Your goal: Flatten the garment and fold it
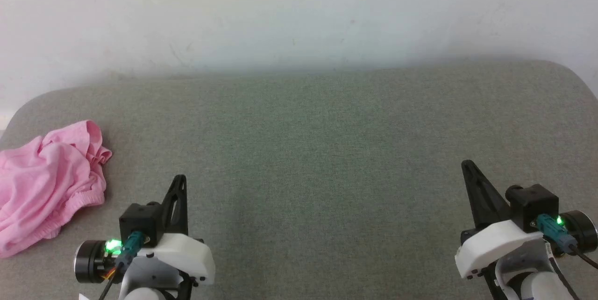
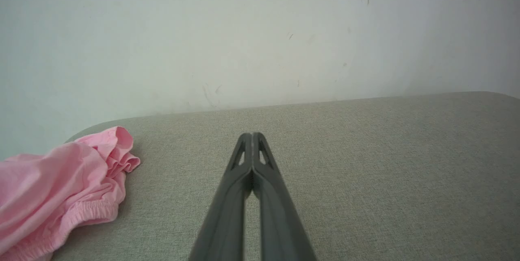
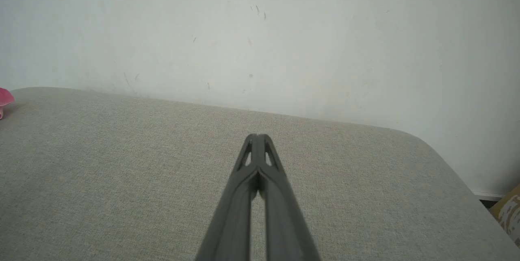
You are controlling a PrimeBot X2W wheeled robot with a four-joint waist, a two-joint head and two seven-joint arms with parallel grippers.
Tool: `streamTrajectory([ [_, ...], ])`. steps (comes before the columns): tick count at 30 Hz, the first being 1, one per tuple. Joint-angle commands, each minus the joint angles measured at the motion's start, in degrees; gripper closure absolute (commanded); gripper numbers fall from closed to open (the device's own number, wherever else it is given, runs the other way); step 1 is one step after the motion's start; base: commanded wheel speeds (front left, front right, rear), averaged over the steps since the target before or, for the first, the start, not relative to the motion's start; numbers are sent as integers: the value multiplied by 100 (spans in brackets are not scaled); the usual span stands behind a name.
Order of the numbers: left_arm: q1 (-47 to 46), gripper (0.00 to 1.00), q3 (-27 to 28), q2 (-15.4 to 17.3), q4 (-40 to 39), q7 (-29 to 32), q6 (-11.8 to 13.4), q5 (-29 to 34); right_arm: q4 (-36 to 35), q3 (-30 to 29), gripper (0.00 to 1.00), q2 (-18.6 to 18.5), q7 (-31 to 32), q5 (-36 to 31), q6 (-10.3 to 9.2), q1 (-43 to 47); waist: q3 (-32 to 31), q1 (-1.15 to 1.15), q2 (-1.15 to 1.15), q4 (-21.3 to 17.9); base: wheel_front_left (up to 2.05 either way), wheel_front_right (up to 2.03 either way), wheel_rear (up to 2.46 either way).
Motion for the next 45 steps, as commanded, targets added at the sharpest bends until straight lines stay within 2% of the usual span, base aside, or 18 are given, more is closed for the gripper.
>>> streamTrajectory([
  [1,33,100,23,-29,-34,1,-47,37,-38,-4,100,24,3,-42,-5,82,0,0,0,0,0,0,0],
  [5,33,100,23,-29,-34,1,-47,37,-38,-4,100,24,3,-42,-5,82,0,0,0,0,0,0,0],
  [6,0,0,0,0,0,-1,1,0,0,0,0,0,-2,1,0,0,0,0,0,0,0,0,0],
  [26,-71,0,-111,26,-64,-207,342,12,-30,-111,0,-1,-207,227,-1,-85,61,0,0,96,0,0,0],
  [45,-99,0,-127,70,-171,-434,774,-17,-136,-156,0,4,-434,288,-2,-150,159,0,0,678,0,0,0],
])
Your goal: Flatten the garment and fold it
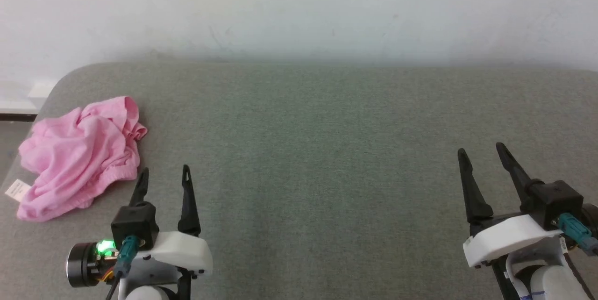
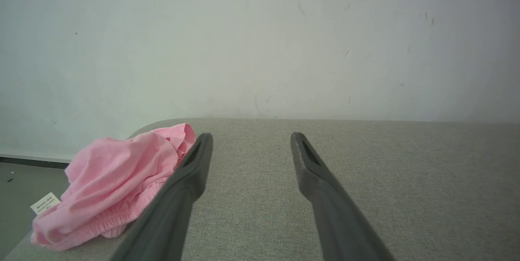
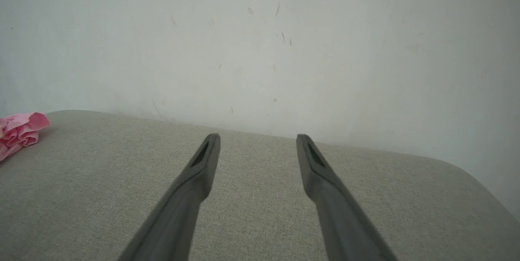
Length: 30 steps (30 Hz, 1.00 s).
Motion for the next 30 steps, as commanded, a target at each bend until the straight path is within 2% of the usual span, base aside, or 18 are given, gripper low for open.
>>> streamTrajectory([
  [1,-87,0,5,38,-50,-67,95,-13,-49,-4,0,8,-74,48,-2,-47,23,0,0,115,0,0,0],
  [14,-81,0,105,26,-167,-223,357,-57,-74,88,0,11,-229,-68,-2,39,98,0,0,642,0,0,0],
  [30,-2,0,317,-17,-269,-403,528,-113,-49,173,0,15,-409,-94,-3,102,184,0,0,1275,0,0,0],
])
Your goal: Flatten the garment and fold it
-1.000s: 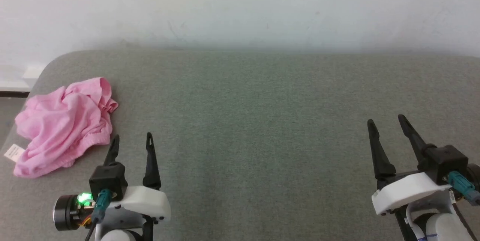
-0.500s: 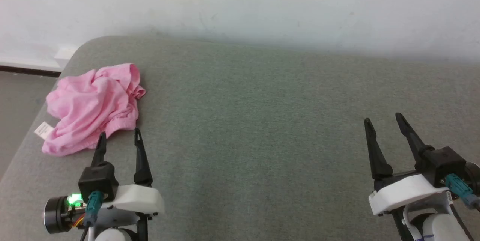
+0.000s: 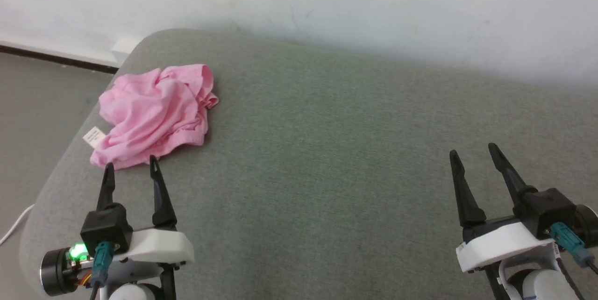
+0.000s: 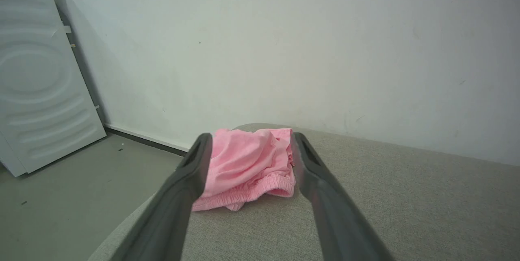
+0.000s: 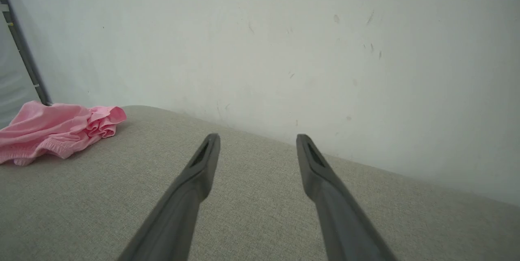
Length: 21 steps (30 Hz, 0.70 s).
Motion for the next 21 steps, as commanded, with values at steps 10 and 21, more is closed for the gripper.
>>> streamTrajectory([
  [10,-5,0,165,-41,-71,-158,154,-196,30,127,0,15,-172,-13,-3,14,114,0,0,389,0,0,0],
  [21,-931,0,662,126,343,-290,-126,-260,-44,272,0,17,-304,-216,-4,-141,525,0,0,426,0,0,0],
])
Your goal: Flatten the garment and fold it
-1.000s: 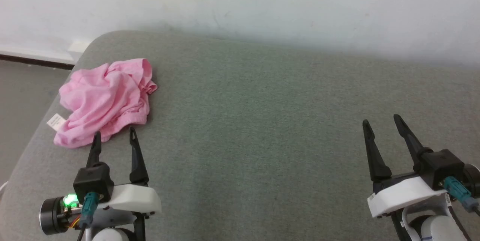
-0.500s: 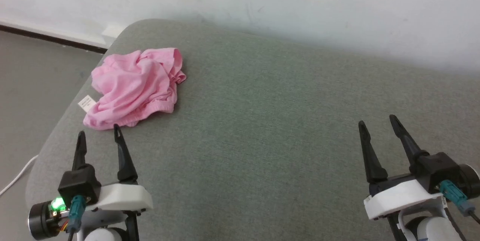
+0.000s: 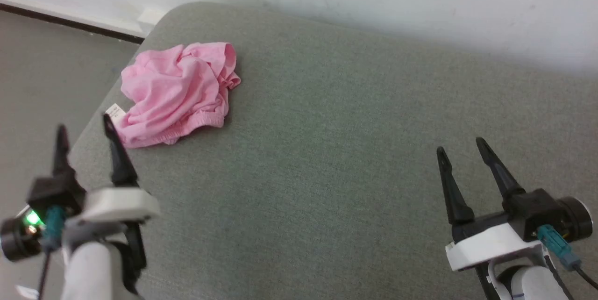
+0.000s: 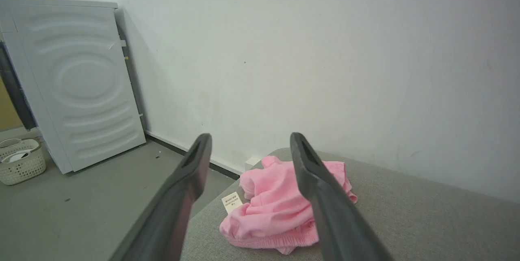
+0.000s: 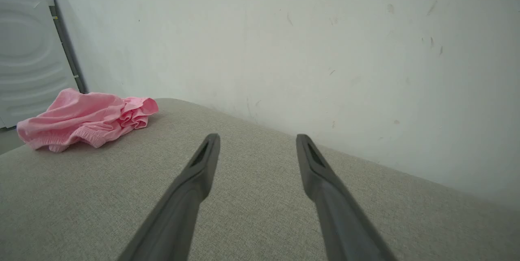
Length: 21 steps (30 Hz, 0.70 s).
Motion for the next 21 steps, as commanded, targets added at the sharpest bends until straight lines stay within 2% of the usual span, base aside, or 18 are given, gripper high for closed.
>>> streamTrajectory([
  [1,-269,0,120,98,78,-51,-47,-40,-51,39,0,14,-61,-88,-4,-130,186,0,0,-29,0,0,0],
  [8,-1419,0,387,571,1283,-135,-460,-147,-348,153,0,16,-144,-416,-4,-477,833,0,0,-212,0,0,0],
  [14,-2482,0,236,1054,2722,-146,-836,-119,-588,131,0,17,-216,-521,-4,-725,1379,0,0,-399,0,0,0],
  [21,-3636,0,85,1459,4089,603,-1354,-252,-856,305,0,19,-300,-395,-5,-909,1954,0,0,-625,0,0,0],
])
